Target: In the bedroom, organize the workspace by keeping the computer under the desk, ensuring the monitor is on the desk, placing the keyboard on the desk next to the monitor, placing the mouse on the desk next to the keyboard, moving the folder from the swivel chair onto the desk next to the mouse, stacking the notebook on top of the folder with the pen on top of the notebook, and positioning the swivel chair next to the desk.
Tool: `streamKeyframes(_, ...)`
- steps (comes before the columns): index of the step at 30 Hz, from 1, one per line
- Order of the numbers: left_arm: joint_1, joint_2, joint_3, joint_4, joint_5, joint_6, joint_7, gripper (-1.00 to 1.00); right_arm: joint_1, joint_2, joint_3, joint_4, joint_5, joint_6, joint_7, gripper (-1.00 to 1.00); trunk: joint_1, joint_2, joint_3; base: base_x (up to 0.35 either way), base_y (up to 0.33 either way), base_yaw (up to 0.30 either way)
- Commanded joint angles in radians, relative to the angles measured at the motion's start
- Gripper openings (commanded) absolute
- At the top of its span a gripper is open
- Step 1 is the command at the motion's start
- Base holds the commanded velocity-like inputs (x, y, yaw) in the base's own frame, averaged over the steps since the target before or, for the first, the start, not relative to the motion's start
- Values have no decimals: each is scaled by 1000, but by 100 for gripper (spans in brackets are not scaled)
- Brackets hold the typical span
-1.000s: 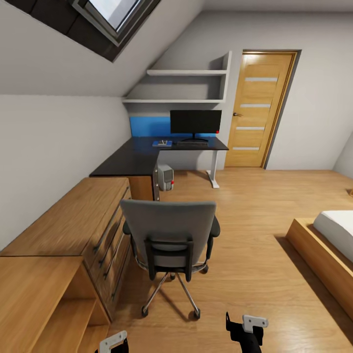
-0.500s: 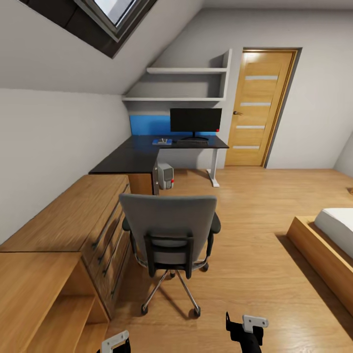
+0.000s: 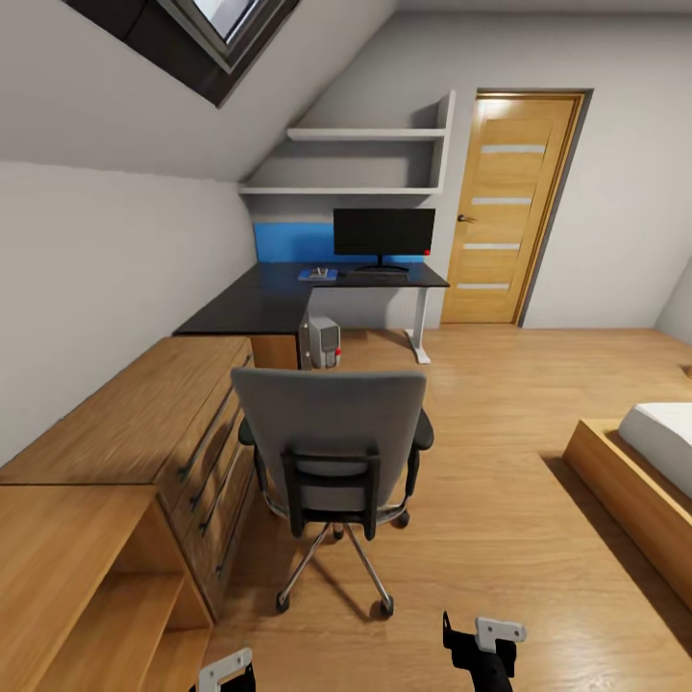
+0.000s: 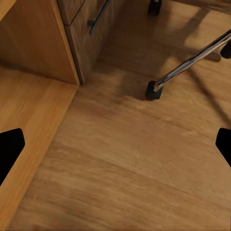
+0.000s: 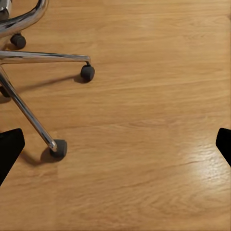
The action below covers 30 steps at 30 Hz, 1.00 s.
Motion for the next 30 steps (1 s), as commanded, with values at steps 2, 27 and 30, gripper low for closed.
streamKeyframes(2, 0, 0, -8, 0, -1, -1, 10, 100, -1, 1, 9, 2, 1, -2, -8, 100, 8, -15, -7, 0, 0, 0)
streamKeyframes(27, 0, 0, -8, 0, -1, 7, 10, 100, -1, 1, 7, 2, -1, -2, -8, 100, 104, -190, -86, 0, 0, -12)
streamKeyframes(30, 0, 0, -8, 0, -1, 7, 10, 100, -1, 0, 7, 2, -1, -2, -8, 100, 115, -211, -95, 0, 0, 0)
